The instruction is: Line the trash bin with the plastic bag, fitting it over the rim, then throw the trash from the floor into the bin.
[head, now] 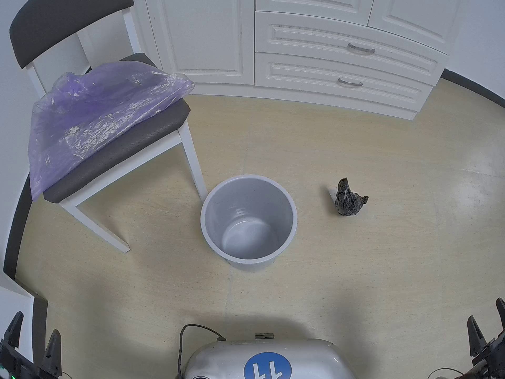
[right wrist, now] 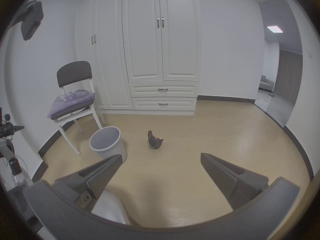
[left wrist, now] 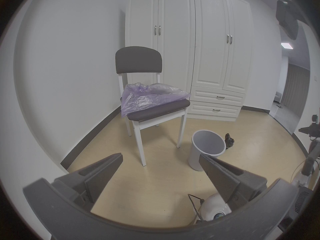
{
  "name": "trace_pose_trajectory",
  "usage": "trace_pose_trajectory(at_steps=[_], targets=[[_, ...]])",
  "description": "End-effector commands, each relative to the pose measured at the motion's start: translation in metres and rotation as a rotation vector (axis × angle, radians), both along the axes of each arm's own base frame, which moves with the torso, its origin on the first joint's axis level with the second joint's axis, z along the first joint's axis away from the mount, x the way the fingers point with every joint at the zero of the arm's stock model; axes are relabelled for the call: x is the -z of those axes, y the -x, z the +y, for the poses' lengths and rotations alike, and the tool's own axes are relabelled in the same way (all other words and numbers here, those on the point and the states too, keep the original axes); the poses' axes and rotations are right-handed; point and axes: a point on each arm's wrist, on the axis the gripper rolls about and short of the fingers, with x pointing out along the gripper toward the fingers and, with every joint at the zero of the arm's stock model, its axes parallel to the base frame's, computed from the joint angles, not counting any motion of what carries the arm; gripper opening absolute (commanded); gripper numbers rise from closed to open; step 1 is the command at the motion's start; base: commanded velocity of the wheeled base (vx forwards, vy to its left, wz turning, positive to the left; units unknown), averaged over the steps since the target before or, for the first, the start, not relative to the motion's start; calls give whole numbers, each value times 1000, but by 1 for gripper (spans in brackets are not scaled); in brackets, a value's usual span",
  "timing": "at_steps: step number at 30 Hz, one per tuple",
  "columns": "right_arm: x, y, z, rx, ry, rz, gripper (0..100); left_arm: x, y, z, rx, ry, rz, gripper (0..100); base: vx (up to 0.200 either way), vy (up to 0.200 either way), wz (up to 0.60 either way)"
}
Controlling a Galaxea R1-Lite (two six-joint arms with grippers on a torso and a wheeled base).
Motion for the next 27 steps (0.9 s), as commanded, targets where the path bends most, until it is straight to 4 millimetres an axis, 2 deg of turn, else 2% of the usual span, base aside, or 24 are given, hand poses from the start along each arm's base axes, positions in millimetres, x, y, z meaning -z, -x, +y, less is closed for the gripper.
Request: trace_pose_trajectory(at_steps=[1, 9, 23, 27], targets=[[5, 0, 0, -10, 43, 3, 100, 5, 0, 0, -3, -11, 0, 100, 0, 0, 0], [5, 0, 0, -19, 64, 3, 100, 5, 0, -1, 46, -81, 2, 100, 0, 0, 0], [5, 0, 1, -29, 14, 0, 100, 5, 0, 0, 11, -5, -3, 100, 0, 0, 0], [5, 0, 1, -25, 64, -1, 100, 2, 0, -1, 49, -93, -32, 100, 0, 0, 0]])
